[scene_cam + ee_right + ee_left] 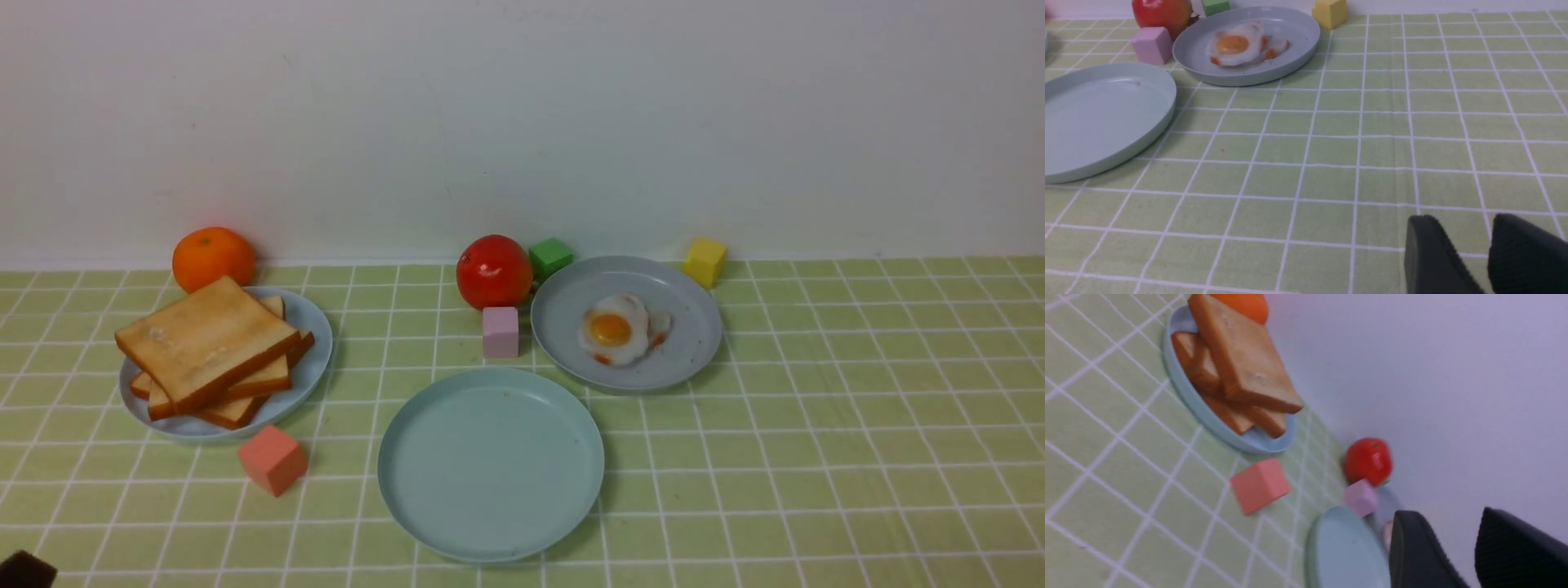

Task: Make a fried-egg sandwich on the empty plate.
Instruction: Use the left arm to grab a slice of bread

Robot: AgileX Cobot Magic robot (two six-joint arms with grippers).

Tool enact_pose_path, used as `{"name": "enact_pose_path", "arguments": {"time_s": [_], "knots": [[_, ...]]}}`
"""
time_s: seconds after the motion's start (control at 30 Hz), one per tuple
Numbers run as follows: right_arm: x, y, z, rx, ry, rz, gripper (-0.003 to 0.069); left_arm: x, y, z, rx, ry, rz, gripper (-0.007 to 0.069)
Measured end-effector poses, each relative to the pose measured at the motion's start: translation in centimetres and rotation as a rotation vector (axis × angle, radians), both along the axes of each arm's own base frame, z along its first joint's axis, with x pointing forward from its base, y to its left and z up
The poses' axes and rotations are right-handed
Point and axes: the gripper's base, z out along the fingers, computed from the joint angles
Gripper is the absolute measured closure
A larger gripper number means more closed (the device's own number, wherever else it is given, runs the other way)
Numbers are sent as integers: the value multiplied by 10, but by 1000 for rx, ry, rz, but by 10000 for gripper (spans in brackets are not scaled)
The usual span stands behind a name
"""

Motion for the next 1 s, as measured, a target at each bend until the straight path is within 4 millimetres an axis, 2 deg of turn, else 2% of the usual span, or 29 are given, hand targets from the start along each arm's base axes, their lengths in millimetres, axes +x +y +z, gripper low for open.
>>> {"name": "enact_pose_path", "arguments": {"time_s": [0.17,0.3,0.33,0.4,0.53,0.67,0.73,0.83,0.93,0.97,1.0], "knots": [[0,0,0,0,0,0,418,0,2,8,-82,-56,20,403],[0,0,0,0,0,0,418,-6,-3,36,53,-61,-36,501],[0,0,0,0,0,0,418,-9,-5,55,142,-52,-63,559],[0,0,0,0,0,0,418,-7,-9,78,260,13,-113,636],[0,0,0,0,0,0,418,12,-16,109,498,240,-273,638],[0,0,1,2,-8,-1,418,35,-31,136,660,424,-538,638],[0,0,1,20,-14,-3,418,40,-35,139,696,453,-589,638],[2,3,7,244,-56,-31,418,64,-50,144,801,500,-689,638],[4,2,18,472,-135,-67,418,82,-60,137,830,519,-715,638],[4,2,19,486,-139,-70,418,85,-61,135,832,523,-717,638],[4,1,24,601,-176,-91,424,95,-65,131,835,539,-719,638]]}}
